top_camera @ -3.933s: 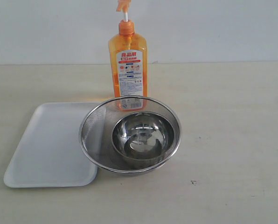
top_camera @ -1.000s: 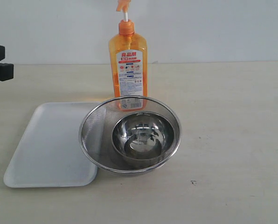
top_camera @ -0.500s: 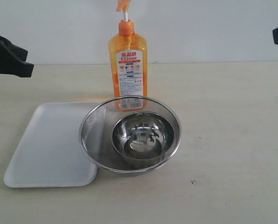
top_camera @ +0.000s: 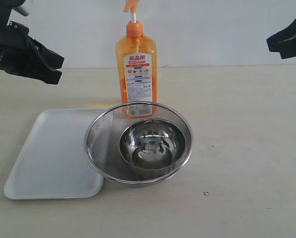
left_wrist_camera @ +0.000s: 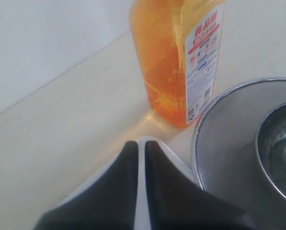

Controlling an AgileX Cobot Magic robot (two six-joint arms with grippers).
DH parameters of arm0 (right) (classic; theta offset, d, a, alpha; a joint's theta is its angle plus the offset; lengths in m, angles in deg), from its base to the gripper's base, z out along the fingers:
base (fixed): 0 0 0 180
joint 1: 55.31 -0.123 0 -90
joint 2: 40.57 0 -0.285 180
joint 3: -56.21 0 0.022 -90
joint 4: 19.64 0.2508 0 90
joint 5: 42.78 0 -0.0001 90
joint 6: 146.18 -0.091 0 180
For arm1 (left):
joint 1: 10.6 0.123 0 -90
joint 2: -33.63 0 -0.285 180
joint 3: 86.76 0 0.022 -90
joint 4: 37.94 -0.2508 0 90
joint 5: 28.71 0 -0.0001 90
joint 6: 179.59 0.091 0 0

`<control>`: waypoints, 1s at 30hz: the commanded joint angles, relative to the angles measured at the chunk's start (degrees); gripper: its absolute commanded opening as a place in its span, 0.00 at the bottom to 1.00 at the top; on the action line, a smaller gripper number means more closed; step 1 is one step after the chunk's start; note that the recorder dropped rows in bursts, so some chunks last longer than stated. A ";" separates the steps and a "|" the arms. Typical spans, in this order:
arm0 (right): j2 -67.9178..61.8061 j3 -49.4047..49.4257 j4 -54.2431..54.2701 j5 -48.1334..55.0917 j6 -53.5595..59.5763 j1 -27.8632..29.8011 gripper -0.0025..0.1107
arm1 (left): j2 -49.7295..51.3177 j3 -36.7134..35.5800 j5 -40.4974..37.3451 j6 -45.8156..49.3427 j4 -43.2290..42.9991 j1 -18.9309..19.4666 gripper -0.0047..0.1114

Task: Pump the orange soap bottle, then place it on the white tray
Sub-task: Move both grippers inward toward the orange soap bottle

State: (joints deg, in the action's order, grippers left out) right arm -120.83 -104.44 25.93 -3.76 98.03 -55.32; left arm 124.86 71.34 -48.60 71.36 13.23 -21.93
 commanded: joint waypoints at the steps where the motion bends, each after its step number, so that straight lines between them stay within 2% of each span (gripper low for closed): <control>1: -4.39 -3.74 -0.16 4.42 4.14 0.00 0.02 | 3.56 4.08 -2.57 1.14 0.93 1.52 0.08; 6: -8.53 -7.59 -0.49 6.71 6.07 0.00 0.02 | 6.45 7.52 -5.95 5.33 2.31 3.45 0.08; 11: -14.44 -13.47 -1.31 11.40 7.29 0.00 0.02 | 11.01 12.05 -11.88 14.85 11.12 6.25 0.08; 17: -22.04 -19.46 -1.31 15.13 7.29 0.00 0.02 | 17.53 16.76 -16.12 21.71 13.72 6.83 0.08; 25: -27.00 -24.61 -1.31 16.83 7.29 0.00 0.02 | 22.48 21.37 -19.48 22.88 14.78 6.83 0.08; 30: -30.88 -28.39 0.27 21.61 10.70 0.00 0.02 | 24.90 25.48 -21.35 24.39 15.45 6.83 0.08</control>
State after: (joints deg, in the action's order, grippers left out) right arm -150.41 -131.22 24.89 15.56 106.99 -55.32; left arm 149.10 95.12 -68.82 94.75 27.68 -15.19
